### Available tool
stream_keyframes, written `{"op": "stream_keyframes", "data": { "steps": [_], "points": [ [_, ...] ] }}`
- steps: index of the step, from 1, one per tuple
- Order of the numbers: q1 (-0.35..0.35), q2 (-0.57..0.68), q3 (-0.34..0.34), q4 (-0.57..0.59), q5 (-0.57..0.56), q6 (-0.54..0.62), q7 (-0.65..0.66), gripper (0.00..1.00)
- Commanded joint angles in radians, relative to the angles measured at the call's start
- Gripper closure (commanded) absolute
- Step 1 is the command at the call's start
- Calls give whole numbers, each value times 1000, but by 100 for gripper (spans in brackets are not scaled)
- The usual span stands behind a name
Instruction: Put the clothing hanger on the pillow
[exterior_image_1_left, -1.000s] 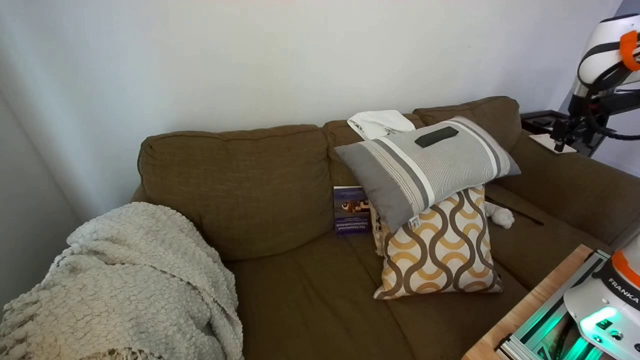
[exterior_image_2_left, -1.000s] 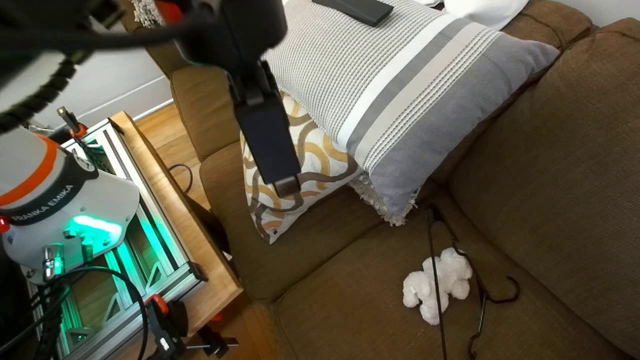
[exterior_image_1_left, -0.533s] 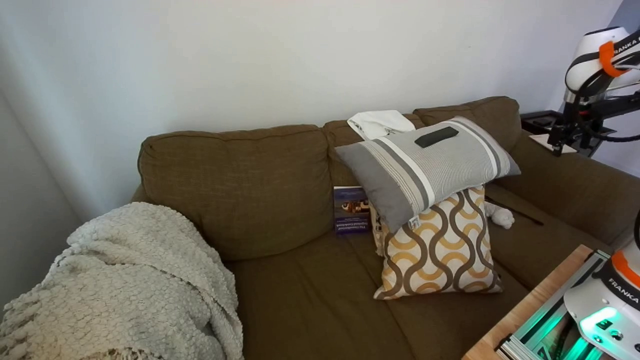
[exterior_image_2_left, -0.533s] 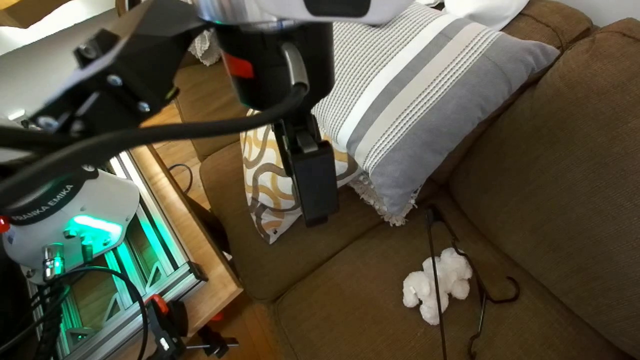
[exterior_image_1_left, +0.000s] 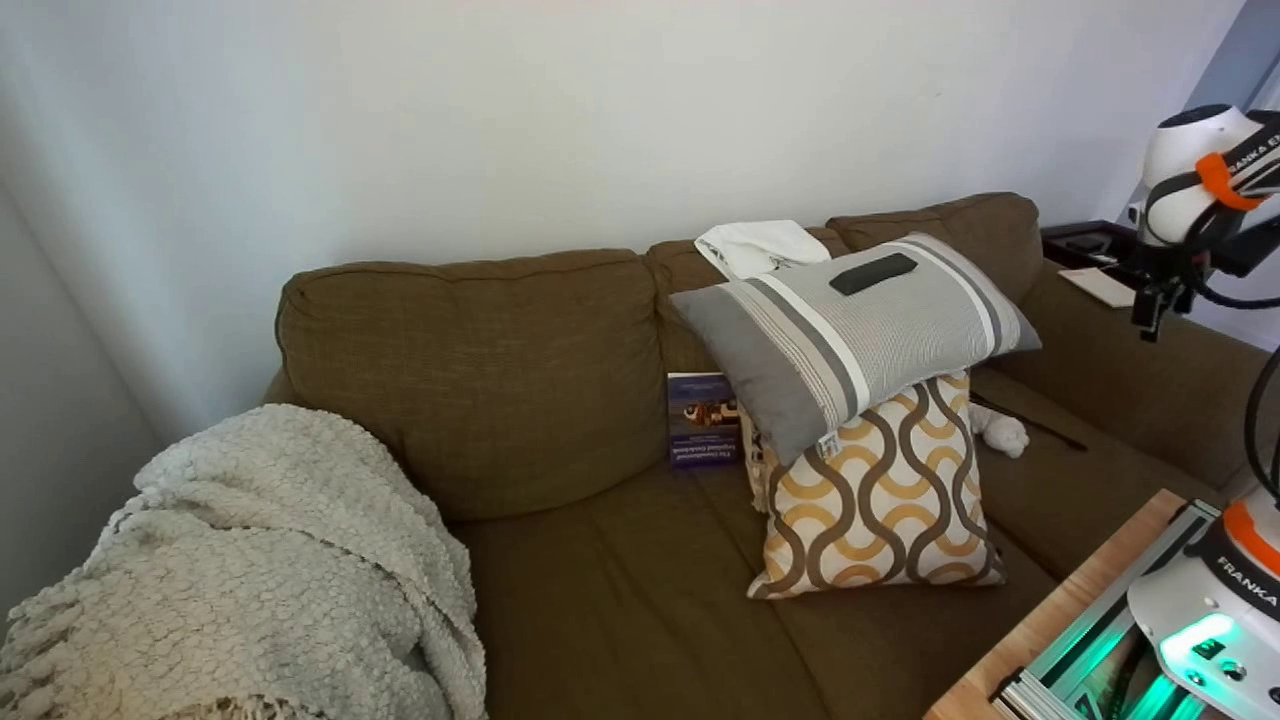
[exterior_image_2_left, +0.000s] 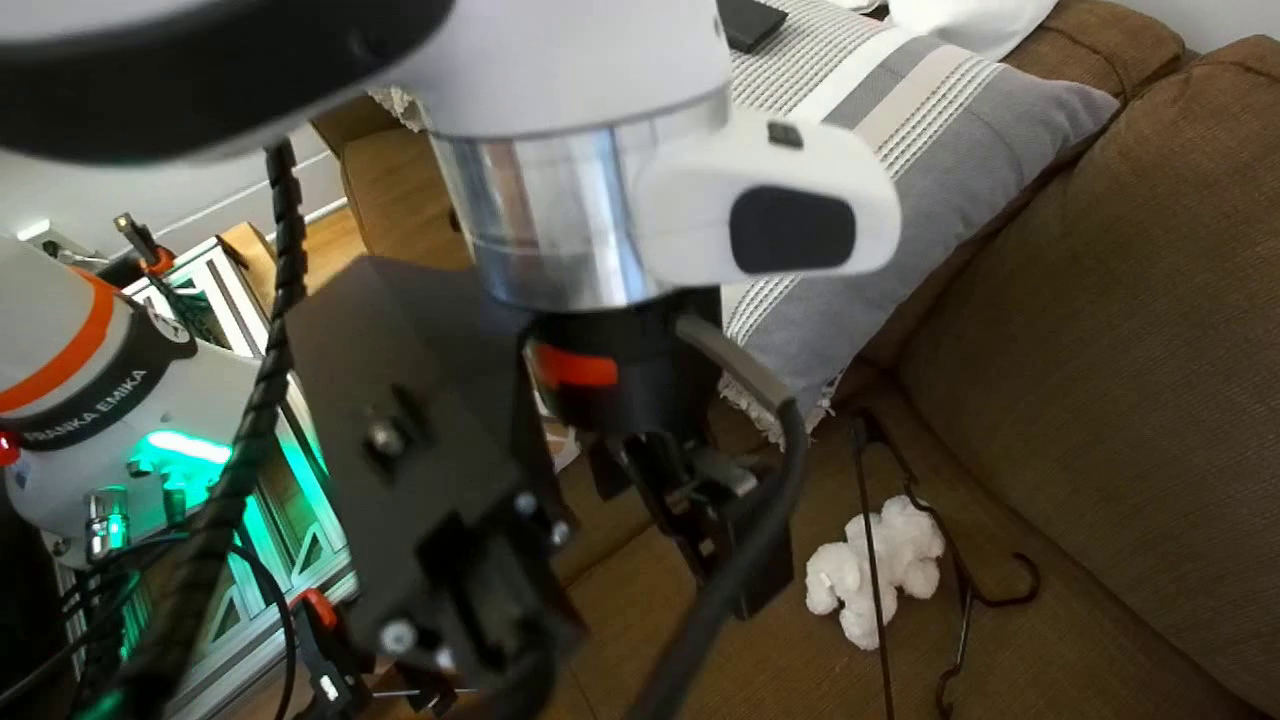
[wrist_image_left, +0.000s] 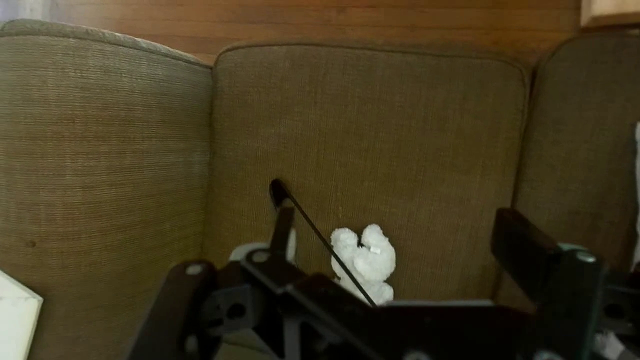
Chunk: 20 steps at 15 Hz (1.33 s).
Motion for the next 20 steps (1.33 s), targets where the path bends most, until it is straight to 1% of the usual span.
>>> {"op": "stream_keyframes", "data": {
  "steps": [1, 4, 5, 6, 9, 11, 12, 13, 14, 16, 18, 20],
  "points": [
    [-21, 180, -29, 76, -93, 52, -15, 0],
    [-15, 298, -24, 130, -131, 37, 12, 0],
    [-8, 358, -23, 177, -131, -7, 56, 0],
    [-16, 243, -18, 96, -101, 23, 6, 0],
    [-16, 340, -13, 158, -105, 12, 34, 0],
    [-16, 357, -12, 172, -106, 10, 37, 0],
    [-11, 361, -21, 177, -136, 27, 63, 0],
    [-7, 400, -30, 215, -158, 41, 108, 0],
    [-23, 438, -20, 246, -138, 70, 104, 0],
    [-48, 498, -12, 298, -134, 164, 82, 0],
    [-82, 559, 14, 355, -85, 256, 26, 0],
    [-120, 627, 54, 419, -29, 314, -55, 0]
  ]
}}
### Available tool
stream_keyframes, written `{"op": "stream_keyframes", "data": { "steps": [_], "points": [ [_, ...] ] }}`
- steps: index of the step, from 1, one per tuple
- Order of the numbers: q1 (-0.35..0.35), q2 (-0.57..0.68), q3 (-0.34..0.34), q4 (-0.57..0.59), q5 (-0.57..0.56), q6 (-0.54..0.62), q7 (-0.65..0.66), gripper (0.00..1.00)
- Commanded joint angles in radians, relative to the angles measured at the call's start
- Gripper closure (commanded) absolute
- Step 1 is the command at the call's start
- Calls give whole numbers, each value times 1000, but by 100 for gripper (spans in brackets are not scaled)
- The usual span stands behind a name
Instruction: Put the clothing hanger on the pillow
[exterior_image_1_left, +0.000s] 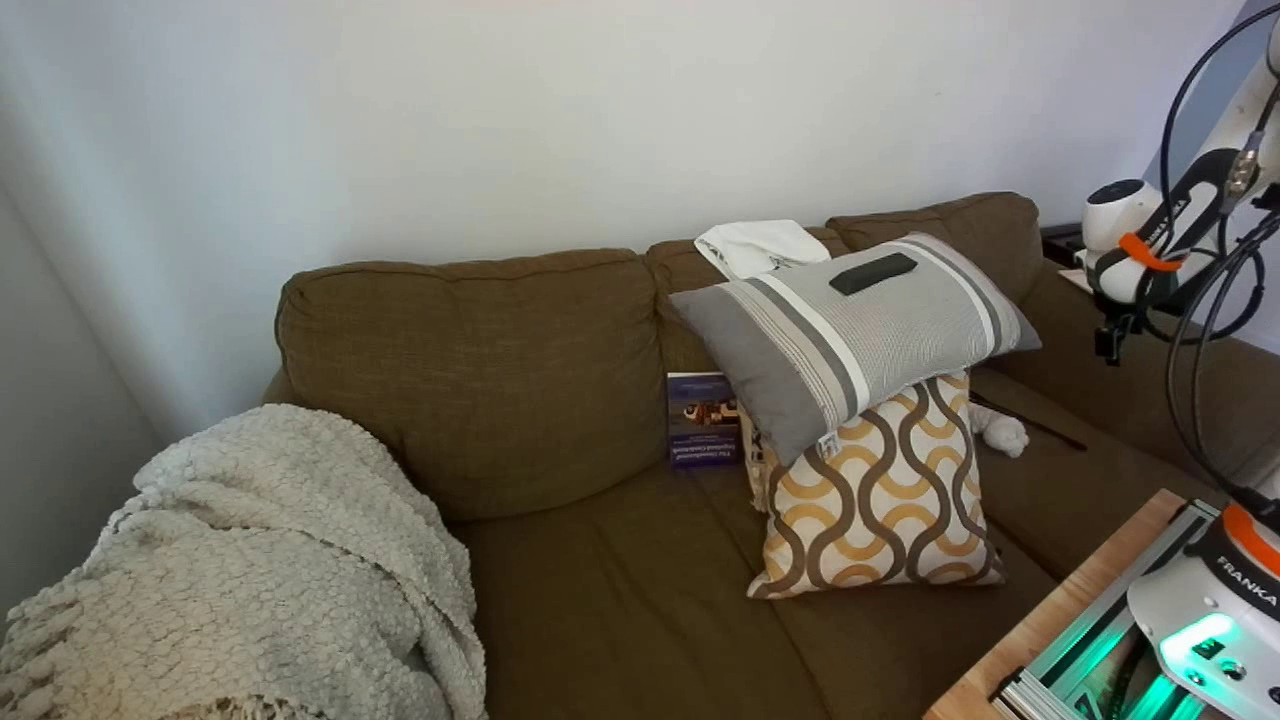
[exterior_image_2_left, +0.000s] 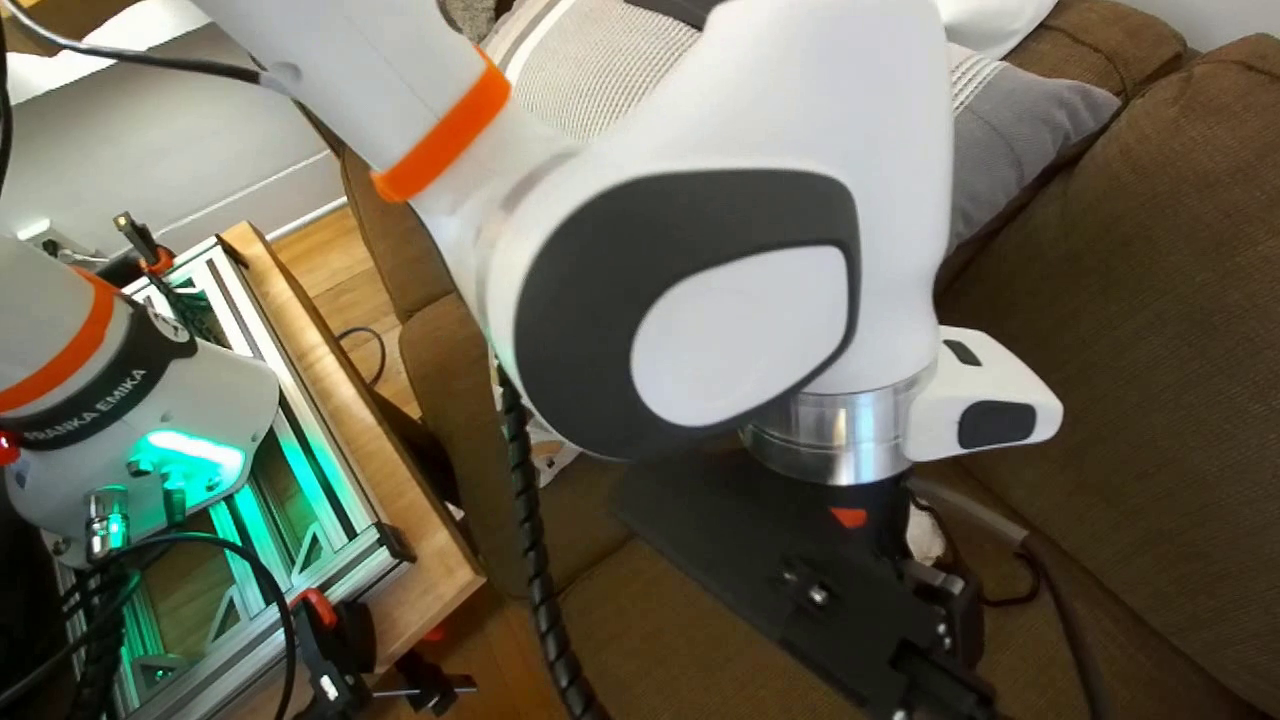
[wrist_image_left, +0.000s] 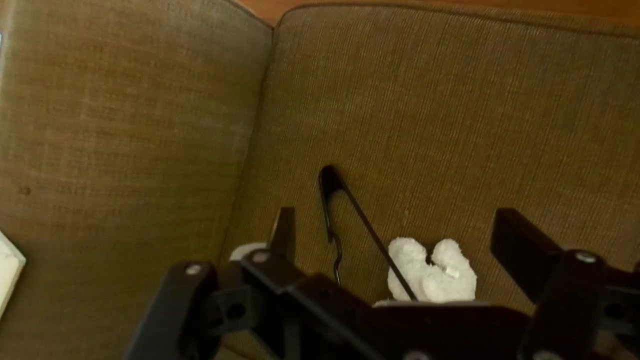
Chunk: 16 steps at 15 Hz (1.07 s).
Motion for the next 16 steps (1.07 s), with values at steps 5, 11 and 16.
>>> {"op": "stream_keyframes", "data": {
  "steps": [5, 11, 16],
  "points": [
    [-201, 211, 208, 245, 292, 83, -359, 0],
    [-106, 200, 131, 206, 254, 76, -291, 0],
    [-141, 234, 158, 243, 290, 63, -322, 0]
  ]
}}
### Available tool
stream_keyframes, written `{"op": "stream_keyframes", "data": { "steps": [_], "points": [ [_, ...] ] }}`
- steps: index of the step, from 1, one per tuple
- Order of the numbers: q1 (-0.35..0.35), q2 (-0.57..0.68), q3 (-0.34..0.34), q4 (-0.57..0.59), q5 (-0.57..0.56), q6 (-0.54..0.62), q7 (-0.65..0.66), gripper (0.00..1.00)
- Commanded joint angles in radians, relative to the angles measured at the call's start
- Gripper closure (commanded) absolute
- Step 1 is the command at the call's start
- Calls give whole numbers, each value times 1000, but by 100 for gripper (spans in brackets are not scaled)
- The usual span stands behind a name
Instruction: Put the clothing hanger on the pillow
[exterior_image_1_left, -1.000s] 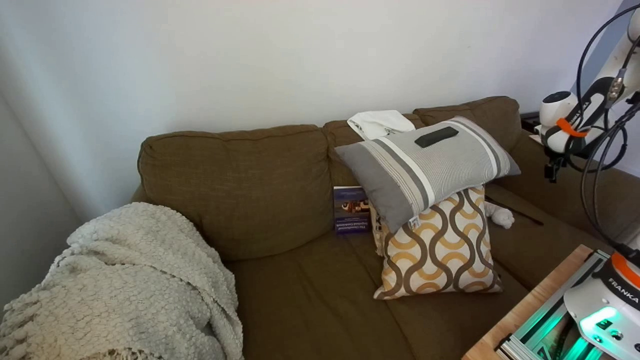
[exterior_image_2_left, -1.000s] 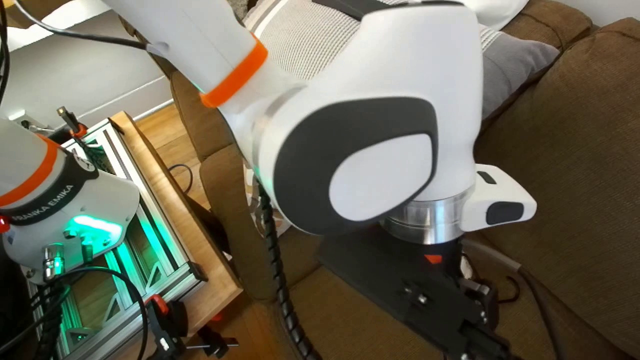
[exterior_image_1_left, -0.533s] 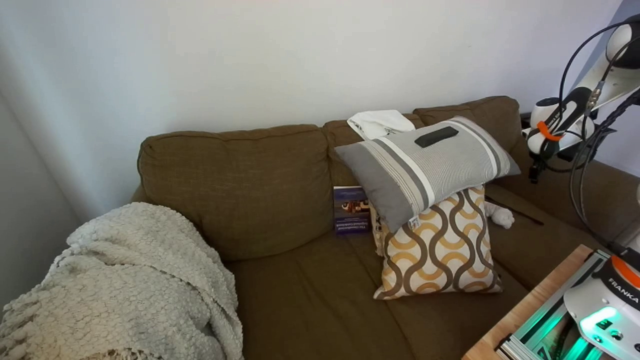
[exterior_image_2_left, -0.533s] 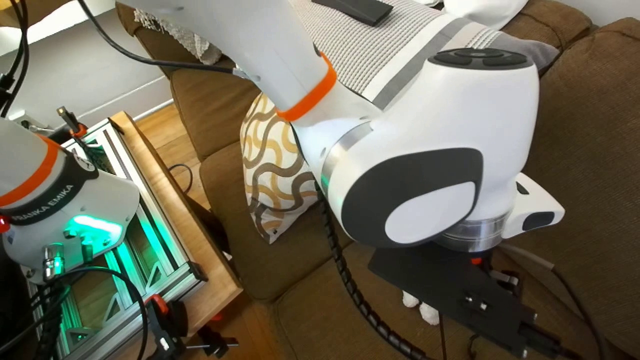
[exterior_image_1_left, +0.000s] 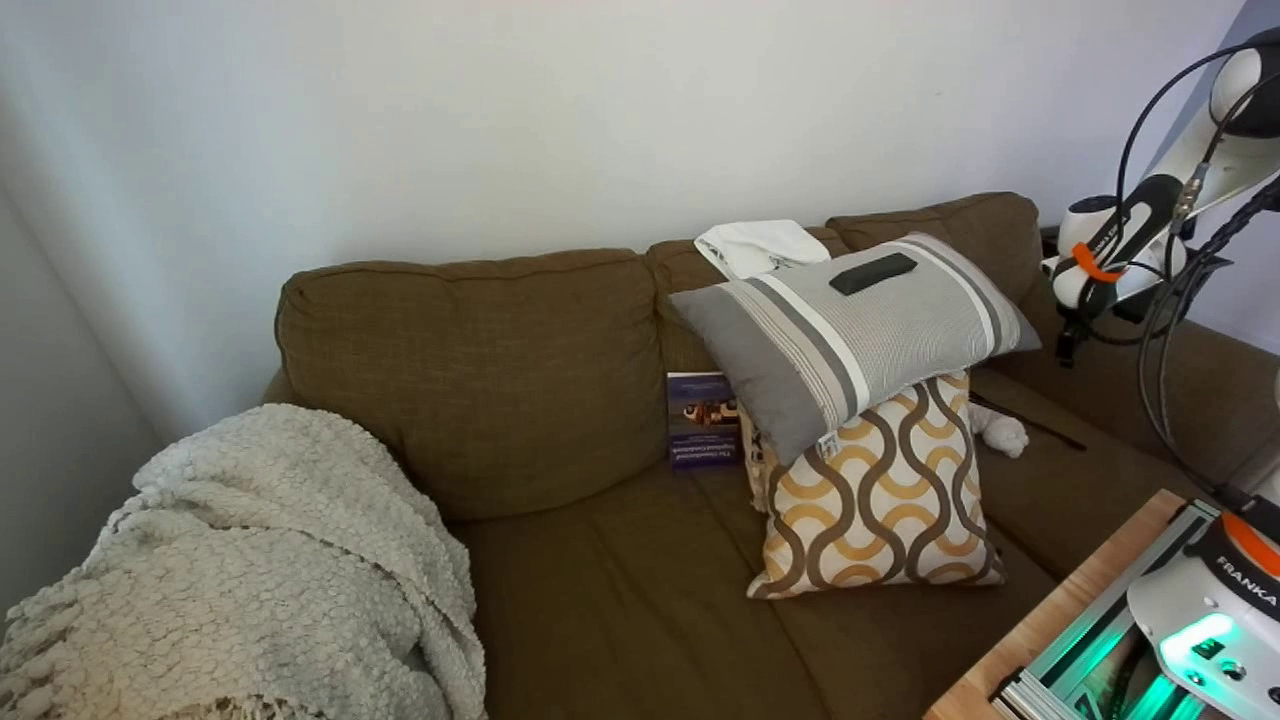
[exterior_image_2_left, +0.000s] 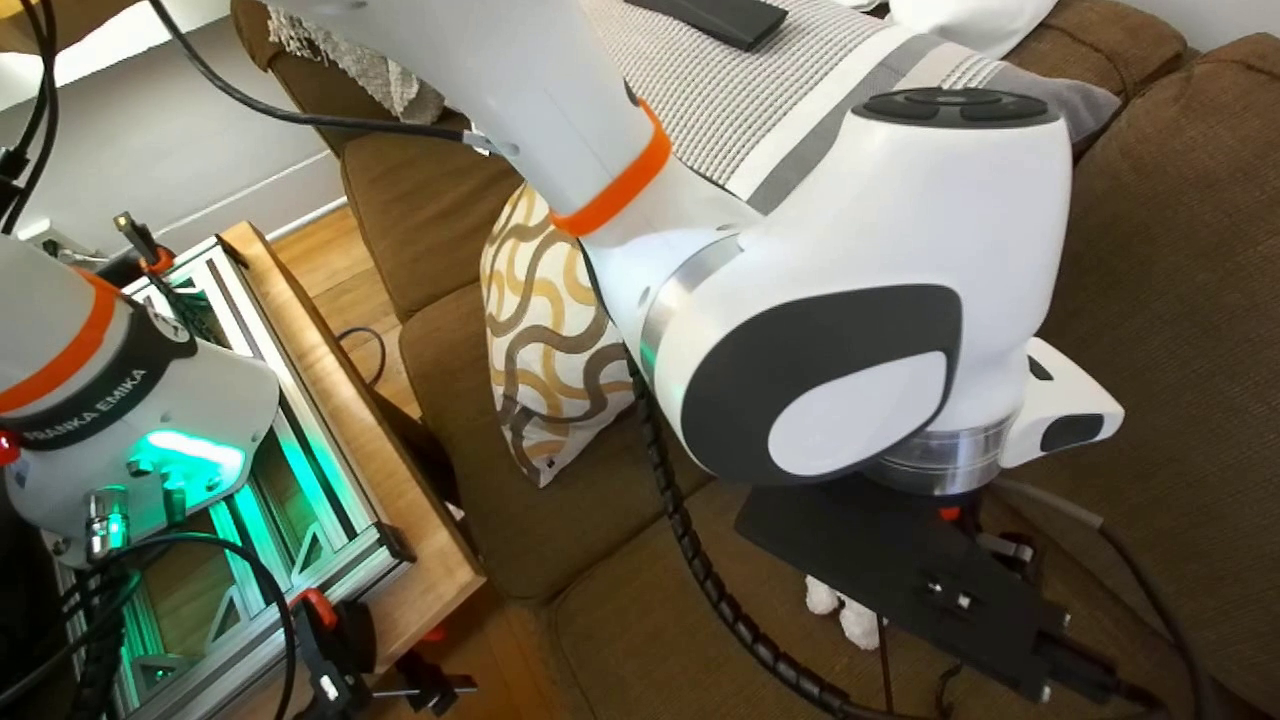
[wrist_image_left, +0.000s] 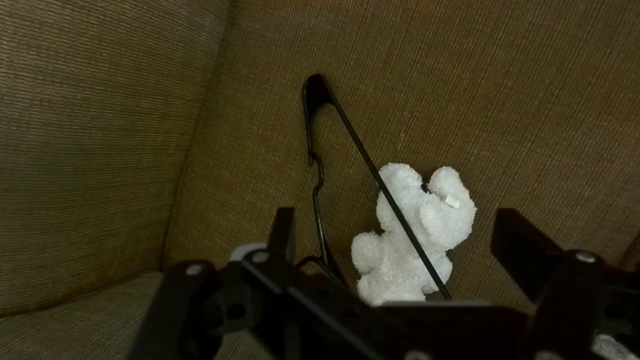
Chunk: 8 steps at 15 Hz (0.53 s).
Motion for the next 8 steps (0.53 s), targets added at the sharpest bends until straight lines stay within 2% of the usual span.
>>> {"op": "stream_keyframes", "data": {
  "steps": [1, 4, 8],
  "points": [
    [-27, 60, 4, 57, 50, 19, -36, 0],
    [-57, 142, -2, 137, 37, 44, -91, 0],
    [-125, 244, 30, 231, 23, 70, -278, 0]
  ]
}}
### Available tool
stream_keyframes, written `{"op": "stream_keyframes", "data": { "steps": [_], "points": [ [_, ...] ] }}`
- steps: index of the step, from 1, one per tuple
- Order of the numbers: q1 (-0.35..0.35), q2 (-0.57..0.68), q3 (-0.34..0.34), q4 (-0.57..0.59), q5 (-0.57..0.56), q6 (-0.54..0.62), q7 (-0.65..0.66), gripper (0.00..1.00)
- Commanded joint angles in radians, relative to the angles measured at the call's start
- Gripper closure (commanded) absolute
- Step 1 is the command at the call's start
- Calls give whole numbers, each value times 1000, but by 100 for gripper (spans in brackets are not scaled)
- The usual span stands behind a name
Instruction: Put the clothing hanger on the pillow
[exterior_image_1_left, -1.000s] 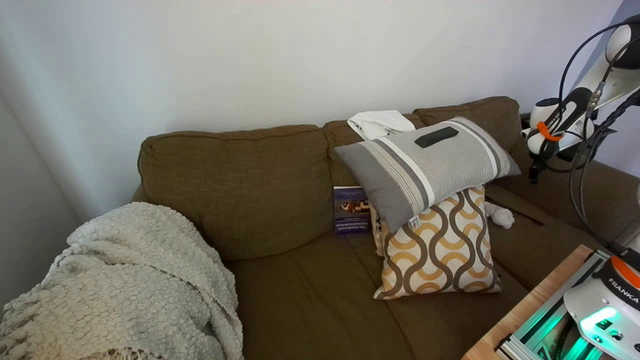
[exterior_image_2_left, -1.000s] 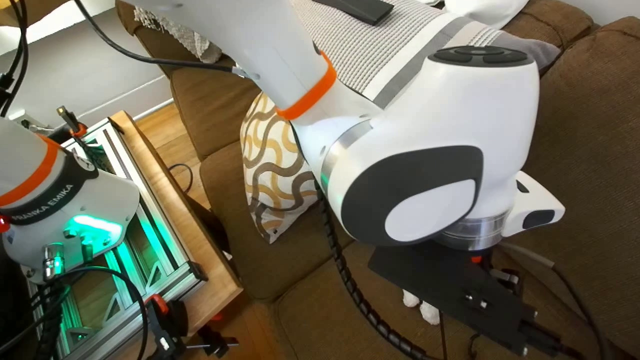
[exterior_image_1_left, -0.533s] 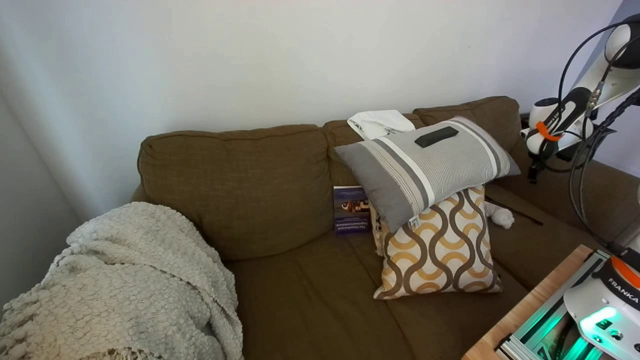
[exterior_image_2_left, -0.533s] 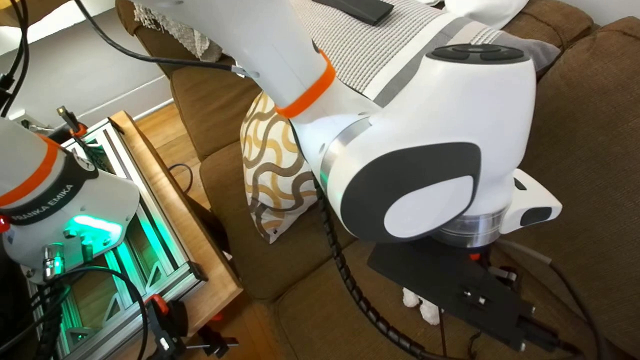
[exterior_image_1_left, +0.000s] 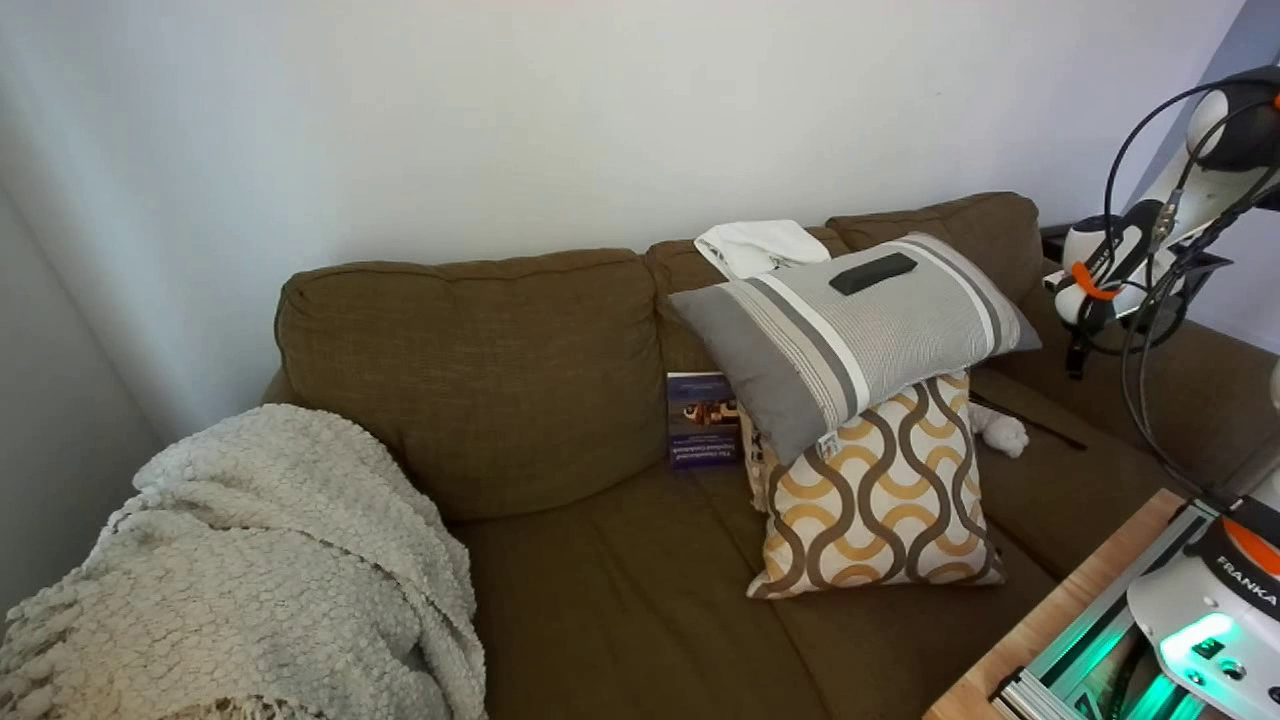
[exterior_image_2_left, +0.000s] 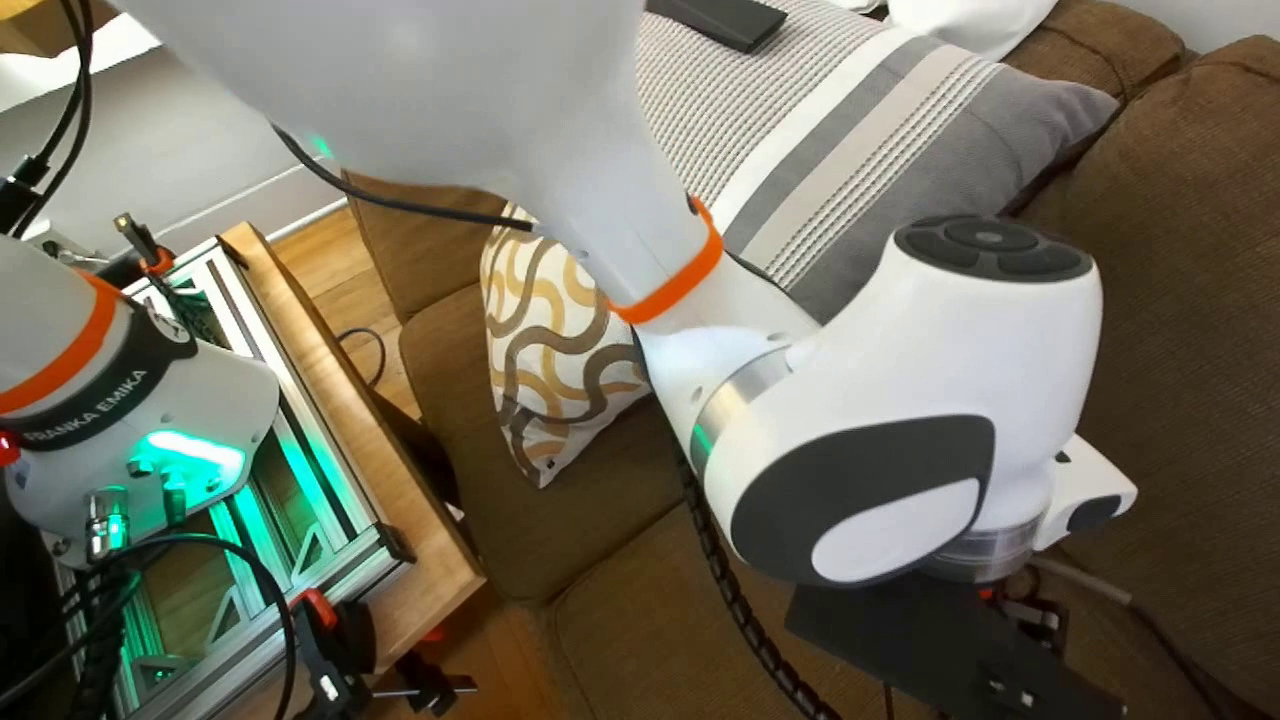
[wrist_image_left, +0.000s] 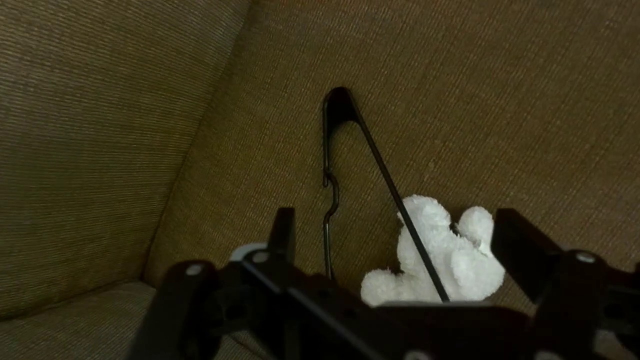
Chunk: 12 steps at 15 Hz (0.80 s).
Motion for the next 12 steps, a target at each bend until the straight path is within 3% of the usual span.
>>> {"op": "stream_keyframes", "data": {
  "steps": [1, 9, 12],
  "points": [
    [-85, 126, 44, 122, 13, 41, -185, 0],
    [-276, 321, 230, 353, 147, -44, -655, 0],
    [-295, 383, 260, 429, 176, -72, -818, 0]
  ]
}}
